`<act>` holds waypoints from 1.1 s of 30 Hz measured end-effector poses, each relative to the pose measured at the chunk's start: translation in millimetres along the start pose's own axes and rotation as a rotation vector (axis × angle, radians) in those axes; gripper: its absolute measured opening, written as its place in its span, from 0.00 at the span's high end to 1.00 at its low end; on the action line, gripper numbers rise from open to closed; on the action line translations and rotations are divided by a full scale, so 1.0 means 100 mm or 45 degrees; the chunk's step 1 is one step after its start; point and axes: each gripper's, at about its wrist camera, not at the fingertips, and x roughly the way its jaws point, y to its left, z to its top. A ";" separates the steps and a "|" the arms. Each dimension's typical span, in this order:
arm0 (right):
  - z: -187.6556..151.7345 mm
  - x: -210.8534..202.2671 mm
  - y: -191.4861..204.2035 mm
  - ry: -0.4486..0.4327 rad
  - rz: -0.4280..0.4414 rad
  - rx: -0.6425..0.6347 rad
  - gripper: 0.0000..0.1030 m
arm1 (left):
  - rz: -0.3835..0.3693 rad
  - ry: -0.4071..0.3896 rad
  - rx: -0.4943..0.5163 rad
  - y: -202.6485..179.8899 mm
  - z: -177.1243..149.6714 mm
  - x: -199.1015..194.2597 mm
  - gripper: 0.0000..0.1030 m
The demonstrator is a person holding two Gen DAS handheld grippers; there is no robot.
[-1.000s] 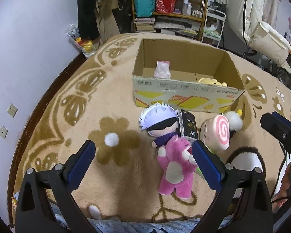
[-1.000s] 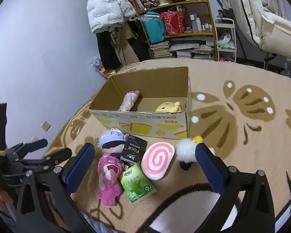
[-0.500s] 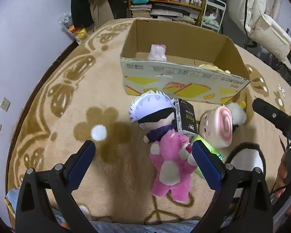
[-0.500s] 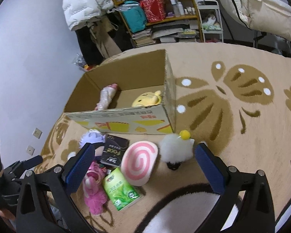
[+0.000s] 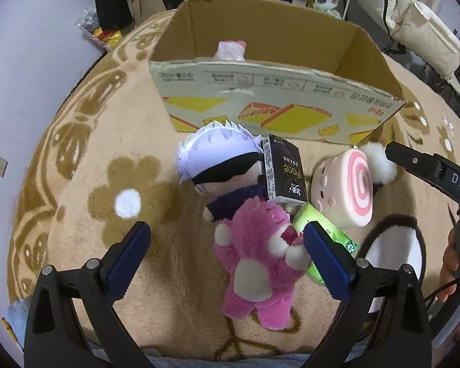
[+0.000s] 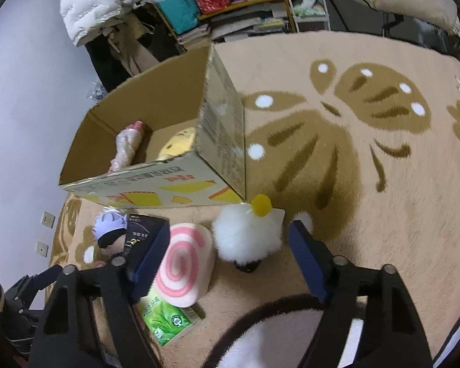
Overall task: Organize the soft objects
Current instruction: 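Grasp the white fluffy chick with the right gripper while the left gripper grasps the pink bear plush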
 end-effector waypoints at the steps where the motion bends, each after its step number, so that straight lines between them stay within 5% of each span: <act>1: 0.00 0.02 -0.01 0.013 -0.004 0.004 0.27 | 0.002 0.008 0.006 -0.01 0.00 0.02 0.04; 3: 0.00 0.08 -0.04 0.038 -0.007 0.013 0.35 | 0.005 0.020 0.018 -0.04 0.00 0.06 0.04; 13: 0.00 0.26 -0.14 0.110 -0.026 0.059 0.41 | -0.079 0.092 -0.016 -0.07 0.00 0.16 0.04; 27: 0.02 0.38 -0.18 0.145 -0.032 0.069 0.49 | 0.008 0.186 0.030 -0.15 -0.03 0.43 0.04; 33: 0.02 0.47 -0.17 0.171 -0.006 0.069 0.49 | -0.025 0.195 0.040 -0.13 -0.04 0.46 0.26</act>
